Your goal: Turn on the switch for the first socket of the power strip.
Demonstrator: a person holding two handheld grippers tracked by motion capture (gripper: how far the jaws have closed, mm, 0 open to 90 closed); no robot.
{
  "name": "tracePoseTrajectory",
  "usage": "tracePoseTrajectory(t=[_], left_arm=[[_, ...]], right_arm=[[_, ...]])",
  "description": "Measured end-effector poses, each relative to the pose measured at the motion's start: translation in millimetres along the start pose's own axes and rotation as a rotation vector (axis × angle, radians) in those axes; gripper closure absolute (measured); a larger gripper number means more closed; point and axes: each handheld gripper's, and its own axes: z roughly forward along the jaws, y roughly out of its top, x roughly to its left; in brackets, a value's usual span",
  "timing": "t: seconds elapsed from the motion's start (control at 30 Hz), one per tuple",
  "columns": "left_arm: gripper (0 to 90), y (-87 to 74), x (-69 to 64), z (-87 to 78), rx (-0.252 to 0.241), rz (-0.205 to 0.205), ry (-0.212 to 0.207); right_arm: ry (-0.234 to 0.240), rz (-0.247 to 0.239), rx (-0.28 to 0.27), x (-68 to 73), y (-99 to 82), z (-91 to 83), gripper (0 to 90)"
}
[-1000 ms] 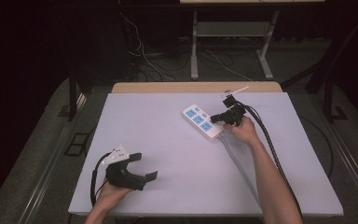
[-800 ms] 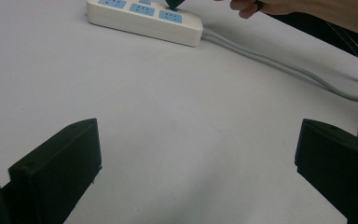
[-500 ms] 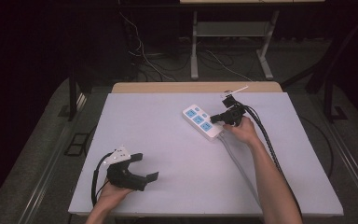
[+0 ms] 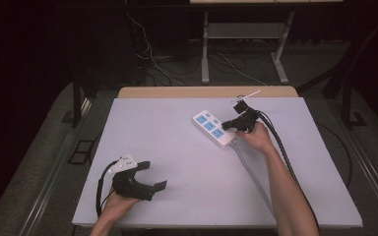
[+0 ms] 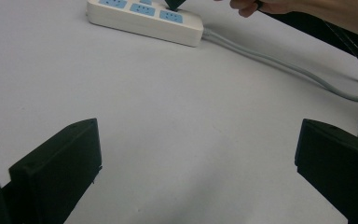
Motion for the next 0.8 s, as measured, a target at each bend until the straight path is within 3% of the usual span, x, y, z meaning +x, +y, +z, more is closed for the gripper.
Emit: tracePoseTrajectory(t=[0.2,0.27,0.4,0.63,0.8], left_arm=[[0.0,0.0,0.3,0.5,0.001,-0.001,-0.001],[0.0,-0.1,0.3,1.0,0.001,-0.003,-0.001],[0.0,0.1,-0.3,1.3,0.001,0.0,-0.004],[0.0,-0.2,-0.6,4.6,0.012,0.004,-0.009],[0.0,-0.2,-2.4,5.5,0.014,0.007,-0.012]], right_arm=[[0.013,0.015,0.018,-1.9,3.1,-1.0,89.9],[-0.015,-0.01,0.041,0.7,6.3,-1.6,89.9],[-0.026,-0.009,0.054,-0.5,6.5,-4.3,89.9],[0.006,-0.019,0.019,1.0,7.9,-22.2,89.8],[0.004,-0.025,0.008,5.4,8.8,-31.7,89.7]])
